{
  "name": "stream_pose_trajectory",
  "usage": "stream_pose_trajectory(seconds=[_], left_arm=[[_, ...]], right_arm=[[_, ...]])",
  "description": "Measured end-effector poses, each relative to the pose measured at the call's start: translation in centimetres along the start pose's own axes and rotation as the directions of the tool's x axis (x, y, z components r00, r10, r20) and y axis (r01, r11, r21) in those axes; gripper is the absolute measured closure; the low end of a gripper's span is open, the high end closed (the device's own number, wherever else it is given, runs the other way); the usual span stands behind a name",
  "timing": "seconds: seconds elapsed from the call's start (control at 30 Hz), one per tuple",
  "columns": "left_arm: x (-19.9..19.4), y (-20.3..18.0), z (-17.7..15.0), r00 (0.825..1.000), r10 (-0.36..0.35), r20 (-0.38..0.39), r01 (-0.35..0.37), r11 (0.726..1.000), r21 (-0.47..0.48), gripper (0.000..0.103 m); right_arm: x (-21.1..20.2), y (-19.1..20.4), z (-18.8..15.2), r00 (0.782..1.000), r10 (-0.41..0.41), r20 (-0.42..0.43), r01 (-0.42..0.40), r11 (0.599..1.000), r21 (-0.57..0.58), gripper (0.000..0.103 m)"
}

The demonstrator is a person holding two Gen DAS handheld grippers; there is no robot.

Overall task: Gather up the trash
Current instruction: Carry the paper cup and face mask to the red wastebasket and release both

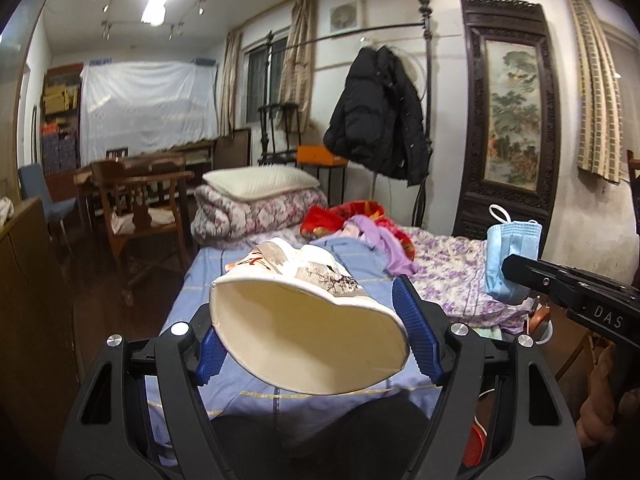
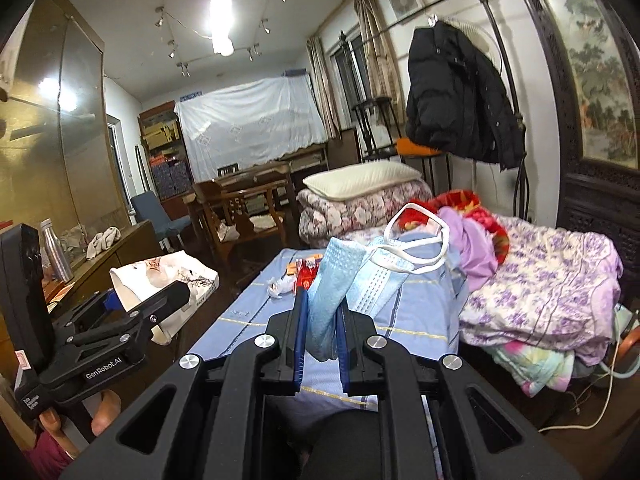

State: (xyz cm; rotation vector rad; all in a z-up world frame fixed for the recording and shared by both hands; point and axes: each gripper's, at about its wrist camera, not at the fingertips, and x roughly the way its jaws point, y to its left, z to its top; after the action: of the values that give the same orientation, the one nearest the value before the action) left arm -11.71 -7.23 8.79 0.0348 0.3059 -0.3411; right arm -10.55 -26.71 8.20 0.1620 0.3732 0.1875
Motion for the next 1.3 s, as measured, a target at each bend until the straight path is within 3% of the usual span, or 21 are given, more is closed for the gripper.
stream_pose_trajectory(seconds=[0.17, 0.4, 0.8, 1.07, 1.3], left_arm=[[-2.2, -2.0, 0.4, 0.999, -0.021, 0.039, 0.019, 0.999, 0.042, 0.031], [-2.6, -4.4, 0.3, 0.997, -0.067, 0.037, 0.064, 0.994, 0.093, 0.03], [2.3, -9.7, -2.0, 0.985, -0.139, -0.099, 0.155, 0.972, 0.178, 0.03], [7.3, -13.3, -4.3, 0.955, -0.191, -0.225, 0.237, 0.951, 0.199, 0.03], [11.3, -15.4, -6.2, 0.918, -0.229, -0.326, 0.297, 0.938, 0.177, 0.03]], right_arm=[[-3.1, -0.3, 0.1, 0.999, -0.004, 0.034, 0.004, 1.0, -0.012, 0.089], [-6.0, -1.5, 0.3, 0.999, -0.03, 0.039, 0.03, 1.0, -0.002, 0.087], [-5.1, -6.7, -1.8, 0.993, -0.111, -0.048, 0.115, 0.991, 0.069, 0.087], [-2.5, -12.3, -4.6, 0.977, -0.142, -0.159, 0.168, 0.972, 0.165, 0.087], [0.6, -17.8, -9.0, 0.942, -0.154, -0.298, 0.236, 0.936, 0.262, 0.087]])
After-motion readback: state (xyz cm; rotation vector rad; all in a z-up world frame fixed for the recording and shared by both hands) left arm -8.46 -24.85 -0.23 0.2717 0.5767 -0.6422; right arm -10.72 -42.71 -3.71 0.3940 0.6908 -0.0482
